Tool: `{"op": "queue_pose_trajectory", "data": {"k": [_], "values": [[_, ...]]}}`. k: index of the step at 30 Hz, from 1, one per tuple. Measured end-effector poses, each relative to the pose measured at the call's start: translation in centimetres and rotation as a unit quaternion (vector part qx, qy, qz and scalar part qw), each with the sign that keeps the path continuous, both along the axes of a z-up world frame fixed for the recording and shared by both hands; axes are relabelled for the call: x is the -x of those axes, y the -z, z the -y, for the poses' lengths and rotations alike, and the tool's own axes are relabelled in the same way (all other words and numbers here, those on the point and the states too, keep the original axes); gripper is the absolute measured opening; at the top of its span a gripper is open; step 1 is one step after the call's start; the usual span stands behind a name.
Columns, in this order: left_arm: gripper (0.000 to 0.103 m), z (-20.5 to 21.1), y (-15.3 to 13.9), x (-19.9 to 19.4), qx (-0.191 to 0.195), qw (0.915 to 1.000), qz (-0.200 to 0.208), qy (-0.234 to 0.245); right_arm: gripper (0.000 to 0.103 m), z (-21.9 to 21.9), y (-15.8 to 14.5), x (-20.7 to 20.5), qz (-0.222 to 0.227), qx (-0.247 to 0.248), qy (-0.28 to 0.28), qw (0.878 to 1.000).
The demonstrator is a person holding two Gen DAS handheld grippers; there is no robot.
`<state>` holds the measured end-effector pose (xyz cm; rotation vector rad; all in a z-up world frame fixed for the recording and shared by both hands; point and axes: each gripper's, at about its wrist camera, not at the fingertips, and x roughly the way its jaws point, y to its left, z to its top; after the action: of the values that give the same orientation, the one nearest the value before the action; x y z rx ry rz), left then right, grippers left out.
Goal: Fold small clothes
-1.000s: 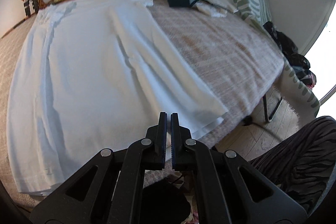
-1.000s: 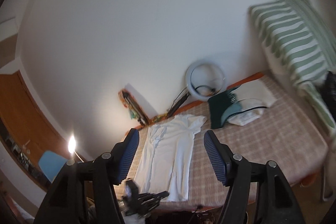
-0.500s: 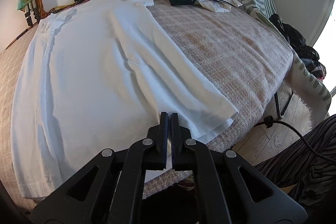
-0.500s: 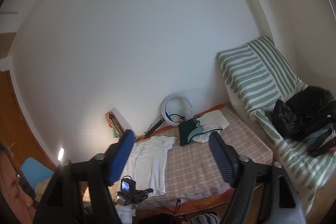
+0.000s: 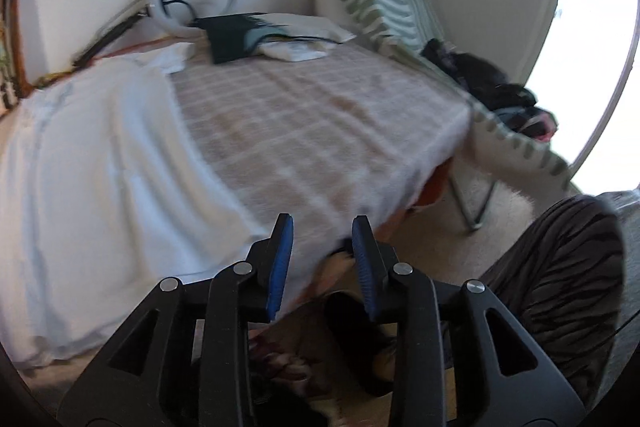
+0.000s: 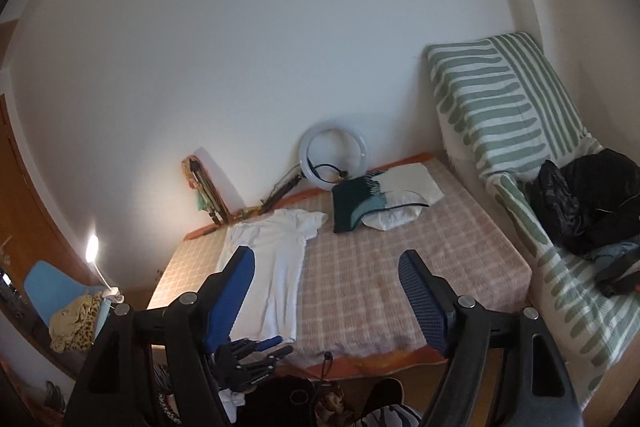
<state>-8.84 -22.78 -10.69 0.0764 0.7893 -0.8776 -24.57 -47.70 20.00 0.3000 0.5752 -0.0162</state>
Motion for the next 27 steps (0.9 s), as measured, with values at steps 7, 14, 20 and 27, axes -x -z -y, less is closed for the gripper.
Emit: {"op": "queue_pose_trajectory", "data": {"k": [7,14,20,27], "values": [[0.030,9.4,1.7,2.6,-0.019,0.9947,0.015,0.100,0.078,1.2,-3.5,6.2,0.003,0.045,0.073,0.996],[0.026,10.1,11.1,8.0,-0.113,0.9806,-0.033,0.157,0.078,2.5,-9.0,10.8,-0.035,0.121,0.161,0.979],[0.024,8.1,7.5,9.3,-0.082,0.9860,-0.013,0.144,0.078,2.8,-10.0,11.2,-0.009,0.135,0.159,0.978],[0.024,3.3,0.4,7.4,-0.043,0.9933,0.090,0.059,0.078,3.0,-2.6,-0.4,-0.018,0.061,0.032,0.997]]}}
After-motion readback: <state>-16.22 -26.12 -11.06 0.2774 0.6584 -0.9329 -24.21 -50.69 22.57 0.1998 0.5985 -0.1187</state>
